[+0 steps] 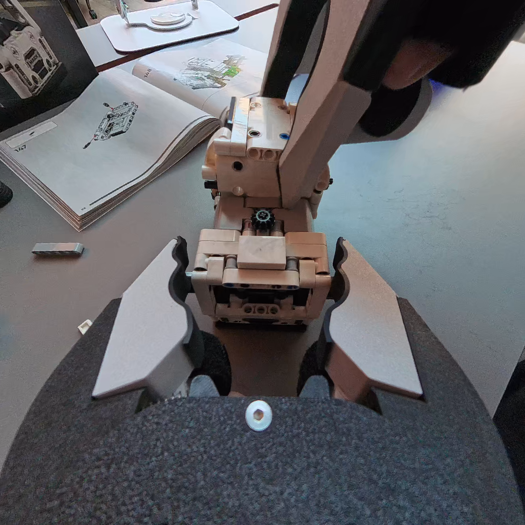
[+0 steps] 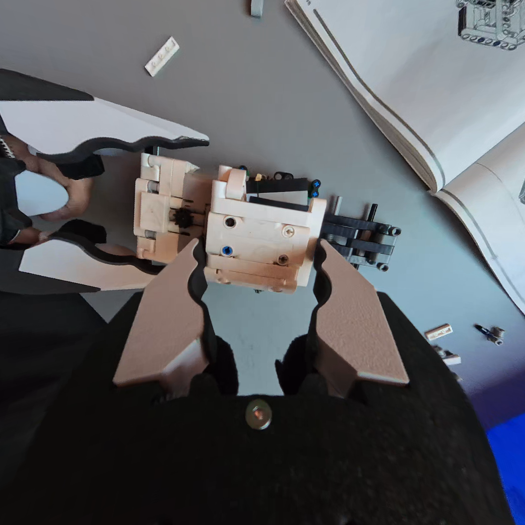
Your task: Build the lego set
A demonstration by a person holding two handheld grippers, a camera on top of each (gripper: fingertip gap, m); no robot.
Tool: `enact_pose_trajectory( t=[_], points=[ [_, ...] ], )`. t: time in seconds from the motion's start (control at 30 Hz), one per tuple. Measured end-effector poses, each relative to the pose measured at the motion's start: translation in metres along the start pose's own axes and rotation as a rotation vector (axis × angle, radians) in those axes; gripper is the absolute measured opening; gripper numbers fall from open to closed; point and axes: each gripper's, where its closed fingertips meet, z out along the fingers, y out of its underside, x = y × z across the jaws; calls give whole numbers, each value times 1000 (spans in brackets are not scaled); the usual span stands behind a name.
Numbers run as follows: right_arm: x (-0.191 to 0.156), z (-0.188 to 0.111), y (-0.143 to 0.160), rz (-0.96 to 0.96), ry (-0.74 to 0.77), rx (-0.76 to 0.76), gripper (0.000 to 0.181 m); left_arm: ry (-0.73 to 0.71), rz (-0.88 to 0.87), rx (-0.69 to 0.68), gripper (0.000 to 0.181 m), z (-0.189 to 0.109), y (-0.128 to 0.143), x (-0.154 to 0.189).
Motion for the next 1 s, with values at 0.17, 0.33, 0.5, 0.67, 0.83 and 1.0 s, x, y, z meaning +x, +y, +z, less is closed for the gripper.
enact_pose_trajectory(
  t=[0.17,0.33,0.5,0.67,0.83,1.0],
  points=[
    [1,-2,7,49,-29,-91,74,21,13,-13,101,2,0,4],
    [1,-2,4,104,-103,-119,73,12,10,-10,101,2,-1,2],
    [2,-1,3,77,-82,-66,75,9,12,-14,101,3,-1,1],
    [3,-7,4,31,31,87,73,12,8,-14,101,4,-1,1],
    [4,-12,4,49,170,368,71,9,1,-12,101,4,-1,1],
    [1,-16,26,98,171,653,67,19,5,-31,101,3,-1,2]
  ],
)
